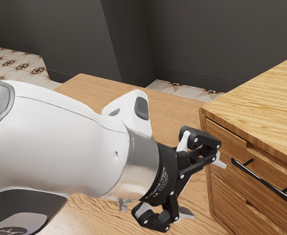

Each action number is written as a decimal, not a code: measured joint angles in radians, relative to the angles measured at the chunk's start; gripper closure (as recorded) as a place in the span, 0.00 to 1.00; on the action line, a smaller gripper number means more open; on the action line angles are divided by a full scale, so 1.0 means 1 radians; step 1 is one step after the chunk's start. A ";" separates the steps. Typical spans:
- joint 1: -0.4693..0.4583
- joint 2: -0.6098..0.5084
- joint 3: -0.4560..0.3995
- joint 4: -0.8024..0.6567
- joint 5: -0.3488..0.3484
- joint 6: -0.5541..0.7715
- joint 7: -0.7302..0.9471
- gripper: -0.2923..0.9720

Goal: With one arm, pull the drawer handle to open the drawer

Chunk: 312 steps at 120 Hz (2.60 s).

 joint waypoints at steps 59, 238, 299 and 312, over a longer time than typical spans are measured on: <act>0.001 0.110 0.002 0.023 -0.001 0.161 0.216 0.24; 0.028 0.158 0.003 0.053 -0.112 0.087 0.153 0.24; 0.025 0.152 -0.012 0.044 -0.115 0.051 0.151 0.24; 0.023 0.144 -0.020 0.035 -0.116 0.050 0.149 0.24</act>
